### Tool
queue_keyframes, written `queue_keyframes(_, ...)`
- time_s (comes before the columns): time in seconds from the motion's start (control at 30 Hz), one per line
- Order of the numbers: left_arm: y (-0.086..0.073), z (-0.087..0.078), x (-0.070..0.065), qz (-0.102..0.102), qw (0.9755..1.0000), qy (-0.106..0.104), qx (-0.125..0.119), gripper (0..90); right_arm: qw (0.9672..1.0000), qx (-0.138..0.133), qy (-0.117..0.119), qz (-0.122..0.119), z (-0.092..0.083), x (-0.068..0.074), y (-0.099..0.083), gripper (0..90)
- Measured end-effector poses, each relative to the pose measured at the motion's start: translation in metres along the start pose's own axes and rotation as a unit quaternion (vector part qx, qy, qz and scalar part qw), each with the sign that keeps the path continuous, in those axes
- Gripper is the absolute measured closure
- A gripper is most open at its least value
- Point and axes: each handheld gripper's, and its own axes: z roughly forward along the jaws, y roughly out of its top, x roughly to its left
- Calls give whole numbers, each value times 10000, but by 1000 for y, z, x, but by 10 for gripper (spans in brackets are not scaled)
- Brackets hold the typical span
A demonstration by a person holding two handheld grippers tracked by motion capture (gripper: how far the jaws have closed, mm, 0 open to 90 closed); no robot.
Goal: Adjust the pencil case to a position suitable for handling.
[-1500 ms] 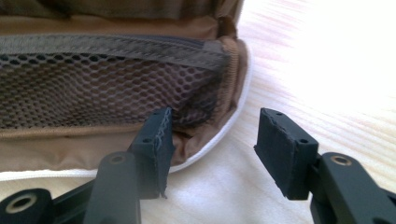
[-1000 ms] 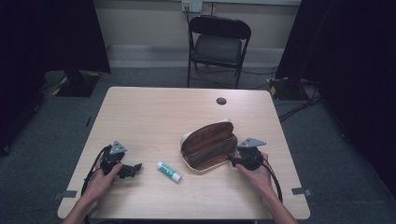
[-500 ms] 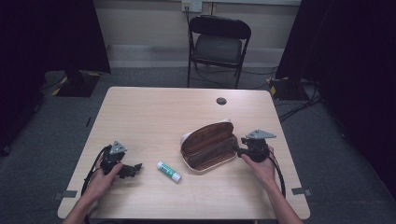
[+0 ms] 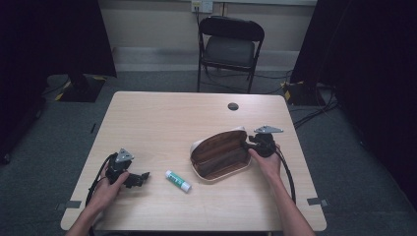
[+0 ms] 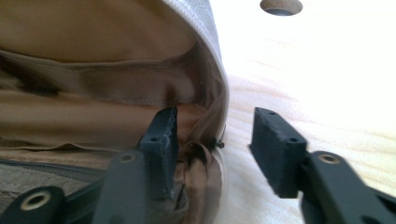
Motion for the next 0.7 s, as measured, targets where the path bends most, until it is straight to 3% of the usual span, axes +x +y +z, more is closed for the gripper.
queue_keyframes(0.27,0,0,0,3,10000,0,3,0,9994,215,25,-262,-2,12,-8,590)
queue_keyframes(0.43,0,0,0,3,10000,-1,2,0,9994,244,64,-244,-8,14,-13,656)
queue_keyframes(0.7,0,0,0,4,10000,0,3,0,9986,298,169,-392,-17,19,-20,665)
